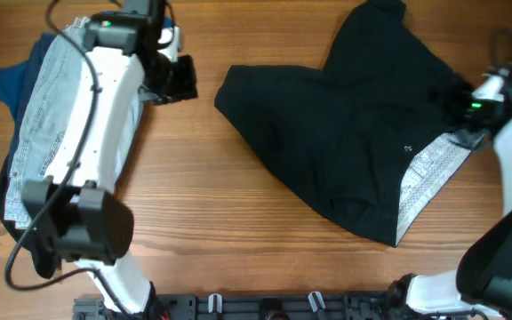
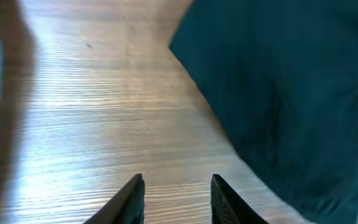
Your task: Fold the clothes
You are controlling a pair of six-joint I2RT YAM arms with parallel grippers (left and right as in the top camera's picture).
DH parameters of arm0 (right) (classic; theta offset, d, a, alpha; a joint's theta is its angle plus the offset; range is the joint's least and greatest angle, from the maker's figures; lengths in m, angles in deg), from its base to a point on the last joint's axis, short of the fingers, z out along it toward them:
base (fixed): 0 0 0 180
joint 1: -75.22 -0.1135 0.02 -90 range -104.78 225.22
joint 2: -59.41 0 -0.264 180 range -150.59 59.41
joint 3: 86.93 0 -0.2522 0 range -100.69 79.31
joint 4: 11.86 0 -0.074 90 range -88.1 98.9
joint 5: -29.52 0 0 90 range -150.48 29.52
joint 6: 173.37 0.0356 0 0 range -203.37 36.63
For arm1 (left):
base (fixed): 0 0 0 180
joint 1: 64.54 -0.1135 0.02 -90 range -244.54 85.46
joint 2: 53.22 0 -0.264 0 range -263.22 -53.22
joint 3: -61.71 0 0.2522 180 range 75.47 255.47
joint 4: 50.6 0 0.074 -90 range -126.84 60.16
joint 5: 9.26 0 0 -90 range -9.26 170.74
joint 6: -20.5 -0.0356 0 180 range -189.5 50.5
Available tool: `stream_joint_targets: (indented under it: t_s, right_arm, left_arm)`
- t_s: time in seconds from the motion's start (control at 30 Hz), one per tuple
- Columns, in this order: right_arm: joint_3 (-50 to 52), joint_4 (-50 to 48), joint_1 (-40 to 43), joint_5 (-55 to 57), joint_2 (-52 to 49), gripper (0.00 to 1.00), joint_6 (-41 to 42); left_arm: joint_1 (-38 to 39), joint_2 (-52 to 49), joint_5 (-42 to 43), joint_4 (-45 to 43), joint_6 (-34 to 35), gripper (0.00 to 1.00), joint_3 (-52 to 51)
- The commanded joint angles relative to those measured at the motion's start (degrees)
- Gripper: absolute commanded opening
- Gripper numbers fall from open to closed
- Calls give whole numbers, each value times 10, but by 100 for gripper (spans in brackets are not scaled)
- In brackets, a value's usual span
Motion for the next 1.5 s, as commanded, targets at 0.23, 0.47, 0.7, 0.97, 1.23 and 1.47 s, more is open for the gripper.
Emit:
stream_joint_targets:
  t_s: [0.23,0.47,0.7,0.97,1.23,1.47]
  right_arm:
    - [-4,22,-146,4,2,100,-73]
    - [-4,23,-146,4,30,100,-94]
    - [-4,23,-146,4,89,100,-106]
    - [-4,35,-146,5,108,100,-108]
    - [-4,43,-146,13,108,100,-121]
    - [-4,44,-146,37,108,99,-122]
  left_arm:
    - [37,-168,20,-129,-105,69,-4]
    - [39,-214,44,-196,-132,75,-4]
    - [57,-244,27,-224,-134,66,-4]
    - [70,-262,-38,-228,-121,4,-4]
    - [2,-233,-131,-144,1,4,-4]
    - [-91,-231,-97,-43,43,4,-4]
